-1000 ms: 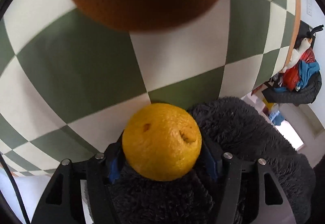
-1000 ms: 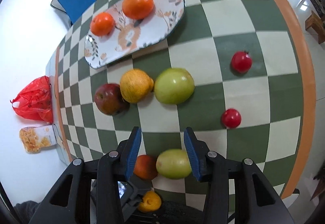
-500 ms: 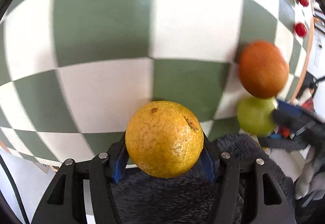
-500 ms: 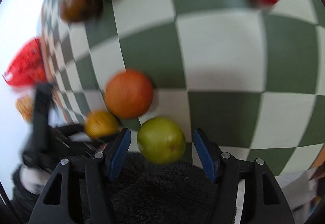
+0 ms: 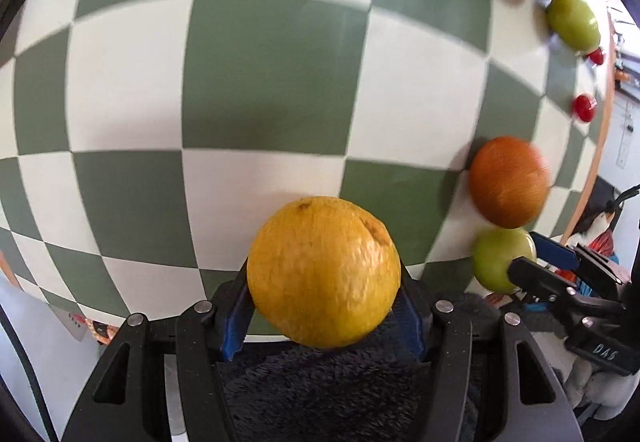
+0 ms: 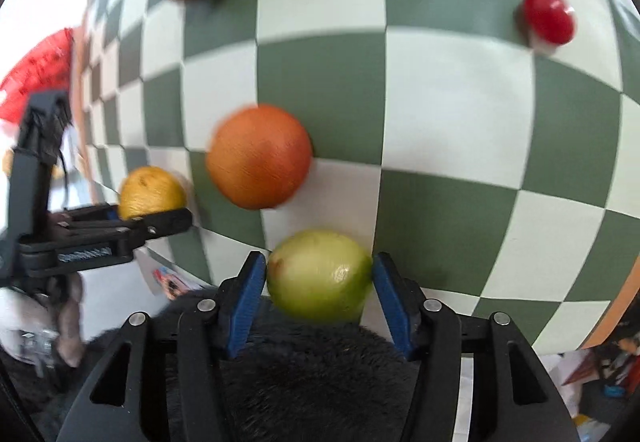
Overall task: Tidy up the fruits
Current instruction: 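Lift the green apple with the right gripper while the left lifts the yellow citrus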
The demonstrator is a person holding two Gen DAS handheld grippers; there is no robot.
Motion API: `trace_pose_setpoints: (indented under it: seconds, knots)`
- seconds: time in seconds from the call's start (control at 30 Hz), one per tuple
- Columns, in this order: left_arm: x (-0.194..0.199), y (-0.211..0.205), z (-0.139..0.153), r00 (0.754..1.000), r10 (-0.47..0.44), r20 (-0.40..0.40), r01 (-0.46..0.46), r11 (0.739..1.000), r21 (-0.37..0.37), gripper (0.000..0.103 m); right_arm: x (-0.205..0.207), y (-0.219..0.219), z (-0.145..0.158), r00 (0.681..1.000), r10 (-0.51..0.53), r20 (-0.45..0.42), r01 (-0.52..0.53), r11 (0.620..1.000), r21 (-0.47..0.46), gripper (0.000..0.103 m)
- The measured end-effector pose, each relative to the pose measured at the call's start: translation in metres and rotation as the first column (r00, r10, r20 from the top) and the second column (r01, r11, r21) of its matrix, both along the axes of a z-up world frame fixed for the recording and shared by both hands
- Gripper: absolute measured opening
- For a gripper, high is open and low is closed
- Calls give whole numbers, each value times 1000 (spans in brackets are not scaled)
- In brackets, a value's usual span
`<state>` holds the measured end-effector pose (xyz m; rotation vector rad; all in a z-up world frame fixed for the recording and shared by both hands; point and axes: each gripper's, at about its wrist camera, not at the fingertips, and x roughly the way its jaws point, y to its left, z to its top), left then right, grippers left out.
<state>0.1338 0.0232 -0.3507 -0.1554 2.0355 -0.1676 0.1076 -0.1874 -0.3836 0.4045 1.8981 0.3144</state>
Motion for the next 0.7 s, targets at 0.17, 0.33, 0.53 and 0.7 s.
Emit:
trace_pose_setpoints:
  seconds: [0.17,0.33,0.53,0.7]
  knots:
    - [24,-12,33,995,-17,97,20,999,-33,58,15,-6,7,1000,7,13,-8,999,39,41]
    - [41,-25,31,995,-26,100,28,999,-19,54,13,8,-1,1000,14,-15,-13,998,57,54]
    - [47,-7,21,996,48,79,-42,996,-74,50,31,36,-11,1000,-23,-10,24,990,141,69]
    - [49,18,15,989,141,49,-132,980,-151,53,41,46,-17,998,-59,-16,61,985,164,69]
